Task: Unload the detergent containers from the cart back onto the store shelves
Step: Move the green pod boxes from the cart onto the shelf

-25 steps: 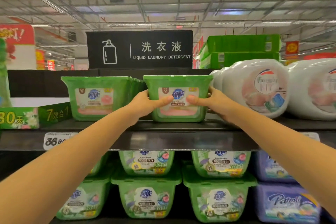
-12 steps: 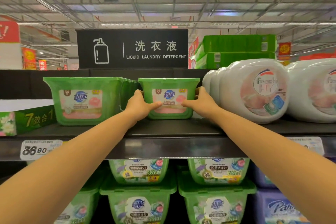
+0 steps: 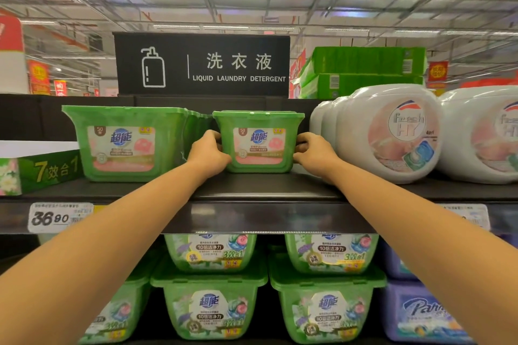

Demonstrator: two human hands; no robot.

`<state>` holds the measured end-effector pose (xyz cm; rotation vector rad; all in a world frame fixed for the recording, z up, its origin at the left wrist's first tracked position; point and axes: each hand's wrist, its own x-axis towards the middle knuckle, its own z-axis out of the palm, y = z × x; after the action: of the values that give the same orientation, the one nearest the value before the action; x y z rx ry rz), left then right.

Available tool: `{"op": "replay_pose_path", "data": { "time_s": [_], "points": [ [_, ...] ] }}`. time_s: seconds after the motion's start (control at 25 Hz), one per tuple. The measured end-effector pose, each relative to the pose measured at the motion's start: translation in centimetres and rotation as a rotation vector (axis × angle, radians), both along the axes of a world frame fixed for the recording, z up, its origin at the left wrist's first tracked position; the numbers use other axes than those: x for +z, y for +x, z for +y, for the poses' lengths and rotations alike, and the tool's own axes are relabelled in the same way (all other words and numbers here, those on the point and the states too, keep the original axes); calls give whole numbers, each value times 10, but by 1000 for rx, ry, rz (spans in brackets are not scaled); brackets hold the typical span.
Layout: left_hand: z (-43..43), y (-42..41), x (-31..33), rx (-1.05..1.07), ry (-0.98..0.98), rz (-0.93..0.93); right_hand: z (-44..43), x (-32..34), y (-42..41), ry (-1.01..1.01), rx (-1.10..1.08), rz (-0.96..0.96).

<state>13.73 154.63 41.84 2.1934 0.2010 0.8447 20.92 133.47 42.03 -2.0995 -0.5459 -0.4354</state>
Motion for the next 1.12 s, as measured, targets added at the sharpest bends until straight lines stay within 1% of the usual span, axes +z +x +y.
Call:
{"op": "replay_pose_path", "data": {
  "time_s": [0.2,0.28,0.36,0.48,0.68,0.76,0.84,0.92,1.04,1.12],
  "points": [
    [-4,-4,1,-42,-48,9,0,-1,-7,-3,23,-16],
    [-7,-8,2,-41,-107,8,-2,-2,-13,21,62,3],
    [-9,-11,2,-32,-141,7,-5,-3,-20,22,84,-17],
    [-9,-15,1,4,-142,-19,-9,-3,-27,19,55,-61],
    [-10,-20,0,2,-156,-19,-10,-2,-30,46,89,13],
    [-12,-26,2,35,-101,-20,-12,-1,-32,47,38,-29],
    [-17,-37,4,96,-25,-49,-15,1,-38,156,20,-30],
    [-26,-53,5,88,-42,-168,-20,1,-51,304,58,-40],
    [-51,-94,-7,-69,-175,-391,-36,-3,-87,482,135,-171],
    [-70,-124,-28,-221,-264,-469,-52,-15,-117,582,204,-229]
  ]
}}
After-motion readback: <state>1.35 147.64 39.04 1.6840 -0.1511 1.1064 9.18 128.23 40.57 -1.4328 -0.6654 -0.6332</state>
